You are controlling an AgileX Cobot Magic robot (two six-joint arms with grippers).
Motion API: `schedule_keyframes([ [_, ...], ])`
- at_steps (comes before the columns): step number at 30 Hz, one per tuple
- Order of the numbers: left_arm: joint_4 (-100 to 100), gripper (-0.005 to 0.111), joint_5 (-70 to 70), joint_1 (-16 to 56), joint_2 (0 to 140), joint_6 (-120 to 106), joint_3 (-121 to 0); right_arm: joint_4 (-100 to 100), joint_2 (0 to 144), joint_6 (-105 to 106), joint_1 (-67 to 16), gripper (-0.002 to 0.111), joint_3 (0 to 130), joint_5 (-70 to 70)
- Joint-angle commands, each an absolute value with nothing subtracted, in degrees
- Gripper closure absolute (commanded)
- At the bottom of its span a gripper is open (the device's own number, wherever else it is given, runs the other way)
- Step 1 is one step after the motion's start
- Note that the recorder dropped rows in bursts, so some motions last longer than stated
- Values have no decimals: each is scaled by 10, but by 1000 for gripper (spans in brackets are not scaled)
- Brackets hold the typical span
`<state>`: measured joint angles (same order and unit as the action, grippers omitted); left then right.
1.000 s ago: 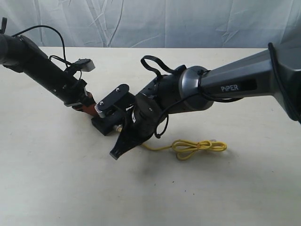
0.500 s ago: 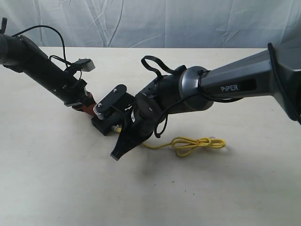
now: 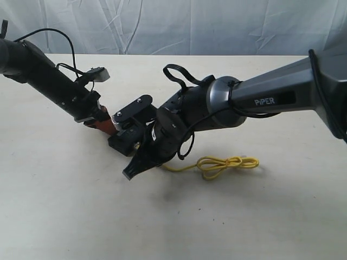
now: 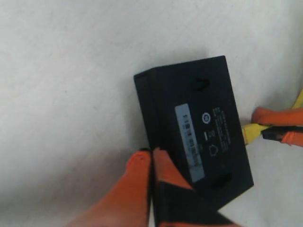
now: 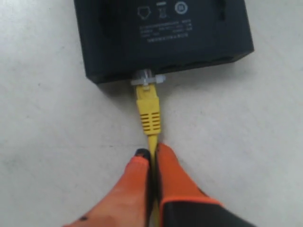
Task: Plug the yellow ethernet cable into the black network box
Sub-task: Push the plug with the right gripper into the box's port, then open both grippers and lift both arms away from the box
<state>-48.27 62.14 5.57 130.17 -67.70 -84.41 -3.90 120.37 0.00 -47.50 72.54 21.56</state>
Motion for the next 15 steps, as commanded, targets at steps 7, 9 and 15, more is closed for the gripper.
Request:
schedule_keyframes([
  [7,-496,107,644,59,1299,-675,-847,-43,1203,0,-474,109,725,159],
  [9,-496,107,644,59,1299,-675,-847,-43,1203,0,-474,109,725,159],
  [15,-494,107,644,59,1299,-675,-847,-43,1203,0,-474,71,725,167],
])
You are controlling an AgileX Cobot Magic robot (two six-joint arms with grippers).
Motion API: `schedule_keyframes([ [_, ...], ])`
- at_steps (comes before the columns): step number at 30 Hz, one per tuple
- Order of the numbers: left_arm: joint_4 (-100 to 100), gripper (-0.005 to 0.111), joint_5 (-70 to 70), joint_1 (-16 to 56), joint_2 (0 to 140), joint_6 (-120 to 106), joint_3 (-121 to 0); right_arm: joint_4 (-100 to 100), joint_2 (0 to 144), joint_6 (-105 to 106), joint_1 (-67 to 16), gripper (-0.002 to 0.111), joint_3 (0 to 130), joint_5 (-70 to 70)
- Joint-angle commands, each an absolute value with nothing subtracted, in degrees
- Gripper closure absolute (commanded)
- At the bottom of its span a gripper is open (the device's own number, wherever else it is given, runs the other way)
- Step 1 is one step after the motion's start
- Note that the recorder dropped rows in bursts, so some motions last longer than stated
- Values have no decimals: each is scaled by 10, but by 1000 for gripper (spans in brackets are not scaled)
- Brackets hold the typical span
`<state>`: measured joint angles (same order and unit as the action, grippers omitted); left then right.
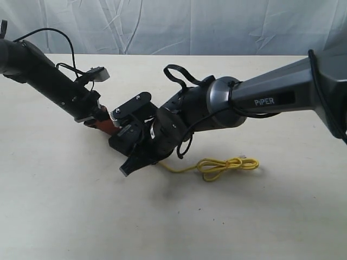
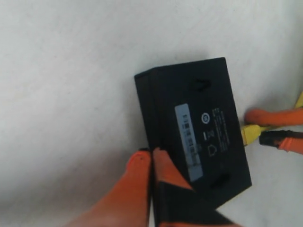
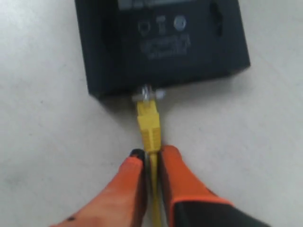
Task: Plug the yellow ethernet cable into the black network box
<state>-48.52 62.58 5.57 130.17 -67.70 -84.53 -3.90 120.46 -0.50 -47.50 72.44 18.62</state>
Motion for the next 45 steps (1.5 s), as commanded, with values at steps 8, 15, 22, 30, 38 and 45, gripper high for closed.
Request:
schedule_keyframes([
  [8,-480,107,634,32,1292,-648,-856,-5,1148,-3,-473,68,725,239],
  [15,-306,107,481,-16,1055,-377,-759,157,1039,0,-313,108,714,408],
  [22,-299,107,258,-16,647,-364,-455,133,774,20,-199,108,512,365],
  [30,-300,107,274,-16,454,-364,-370,107,569,17,-199,108,403,406],
  [38,-301,107,274,-16,411,-364,-370,108,515,17,-199,108,403,414],
  [45,-299,107,274,-16,410,-364,-370,109,473,17,-201,108,403,414],
])
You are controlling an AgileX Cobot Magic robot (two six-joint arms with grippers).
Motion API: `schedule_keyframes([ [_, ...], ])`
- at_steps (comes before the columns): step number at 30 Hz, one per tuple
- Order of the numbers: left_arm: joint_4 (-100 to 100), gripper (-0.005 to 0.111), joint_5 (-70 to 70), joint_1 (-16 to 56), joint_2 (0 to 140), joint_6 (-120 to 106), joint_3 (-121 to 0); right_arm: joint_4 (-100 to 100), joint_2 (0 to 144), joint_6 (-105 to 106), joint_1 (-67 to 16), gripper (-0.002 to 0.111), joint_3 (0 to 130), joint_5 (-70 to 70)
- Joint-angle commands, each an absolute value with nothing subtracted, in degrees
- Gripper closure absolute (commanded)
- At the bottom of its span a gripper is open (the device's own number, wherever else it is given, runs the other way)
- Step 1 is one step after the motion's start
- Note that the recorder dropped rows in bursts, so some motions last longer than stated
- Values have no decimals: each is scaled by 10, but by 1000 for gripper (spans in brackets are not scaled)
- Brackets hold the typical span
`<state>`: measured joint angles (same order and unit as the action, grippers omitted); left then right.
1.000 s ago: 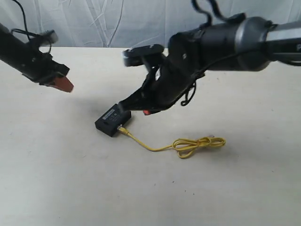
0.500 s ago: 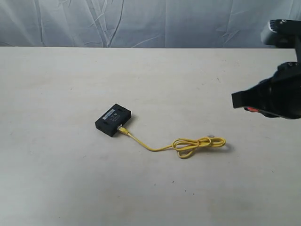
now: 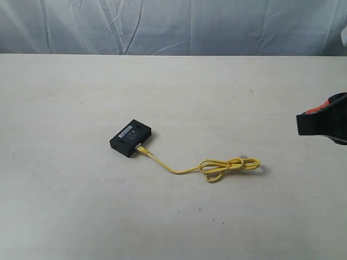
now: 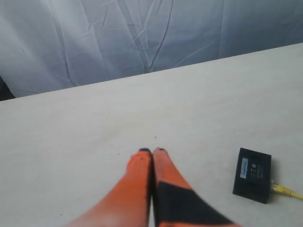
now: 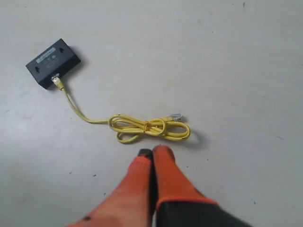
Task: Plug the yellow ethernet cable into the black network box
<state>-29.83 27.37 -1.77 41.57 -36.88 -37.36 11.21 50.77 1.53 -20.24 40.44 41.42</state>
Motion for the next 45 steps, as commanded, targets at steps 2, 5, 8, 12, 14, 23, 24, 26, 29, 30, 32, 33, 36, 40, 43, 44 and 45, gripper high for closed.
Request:
schedule_keyframes([
  [2,-299,107,274,-16,410,-364,-370,110,445,17,-201,108,403,414],
  [5,-299,107,274,-16,410,-364,-370,104,391,25,-200,108,403,414],
  [8,-299,107,273,-16,410,-364,-370,79,338,44,-182,108,396,412],
  [12,-299,107,273,-16,410,-364,-370,79,275,44,-120,108,341,353],
  [14,-299,107,273,-16,410,-364,-370,79,236,44,-84,108,289,304],
  [23,-299,107,273,-16,410,-364,-370,70,99,44,-23,108,116,238],
  [24,-299,107,273,-16,410,-364,-370,71,94,44,-23,108,111,238],
  [26,-299,107,273,-16,410,-364,-370,71,89,44,-23,108,104,239],
  [29,-299,107,273,-16,410,-364,-370,64,85,44,-23,108,102,231],
  [30,-299,107,273,-16,410,-364,-370,64,82,44,-23,108,100,231],
  [32,-299,107,273,-16,410,-364,-370,50,67,44,-23,108,100,241],
  [33,-299,107,273,-16,410,-364,-370,36,59,44,-23,108,100,243],
  [36,-299,107,273,-16,410,-364,-370,13,43,37,-23,108,100,250],
  [40,-299,107,273,-16,410,-364,-370,0,35,17,-23,108,100,251],
  [43,-299,107,273,-16,410,-364,-370,-5,35,13,-23,108,100,252],
  [44,-299,107,273,-16,410,-364,-370,-5,35,13,-23,108,100,252],
  [45,-299,107,273,-16,410,-364,-370,-5,35,13,-23,108,100,252],
])
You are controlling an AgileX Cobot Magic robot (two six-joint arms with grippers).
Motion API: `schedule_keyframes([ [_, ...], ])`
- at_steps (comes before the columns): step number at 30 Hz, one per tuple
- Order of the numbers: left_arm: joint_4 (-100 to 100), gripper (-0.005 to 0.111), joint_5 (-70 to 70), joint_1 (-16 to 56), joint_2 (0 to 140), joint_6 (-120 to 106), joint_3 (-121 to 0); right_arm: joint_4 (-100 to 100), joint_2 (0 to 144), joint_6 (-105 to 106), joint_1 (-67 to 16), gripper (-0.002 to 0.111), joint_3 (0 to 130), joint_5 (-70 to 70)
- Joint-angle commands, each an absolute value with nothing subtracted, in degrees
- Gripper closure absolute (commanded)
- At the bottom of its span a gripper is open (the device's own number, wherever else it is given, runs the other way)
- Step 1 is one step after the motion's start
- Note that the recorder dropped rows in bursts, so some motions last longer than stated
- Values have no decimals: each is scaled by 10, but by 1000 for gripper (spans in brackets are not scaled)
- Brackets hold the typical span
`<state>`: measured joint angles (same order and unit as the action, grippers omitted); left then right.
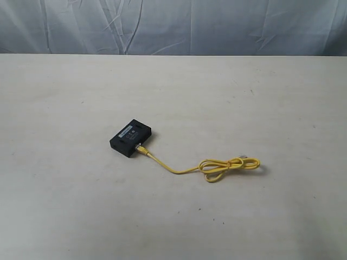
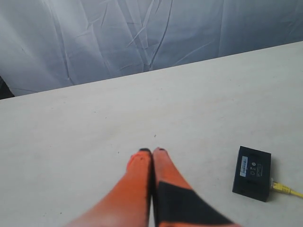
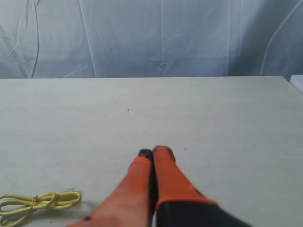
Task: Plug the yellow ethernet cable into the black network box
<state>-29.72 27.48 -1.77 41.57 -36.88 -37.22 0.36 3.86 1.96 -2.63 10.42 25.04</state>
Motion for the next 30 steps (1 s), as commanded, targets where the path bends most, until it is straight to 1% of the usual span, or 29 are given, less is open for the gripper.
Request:
schedule_keyframes([
  [1,-299,107,273,-16,410,-364,-370,-5,35,13,-23,108,100,252],
  [10,-299,107,273,-16,410,-364,-370,-16,24,12,-58,108,100,255],
  [14,-299,107,273,-16,410,-364,-370,-14,6,11,-58,108,80,250],
  [18,-299,107,273,-16,410,-364,-370,28,0,11,-58,108,4,210],
  [21,-299,107,271,-16,410,-364,-370,47,0,9,-58,108,0,169],
  [30,-298,107,271,-16,410,-364,-370,50,0,9,-58,108,0,173],
])
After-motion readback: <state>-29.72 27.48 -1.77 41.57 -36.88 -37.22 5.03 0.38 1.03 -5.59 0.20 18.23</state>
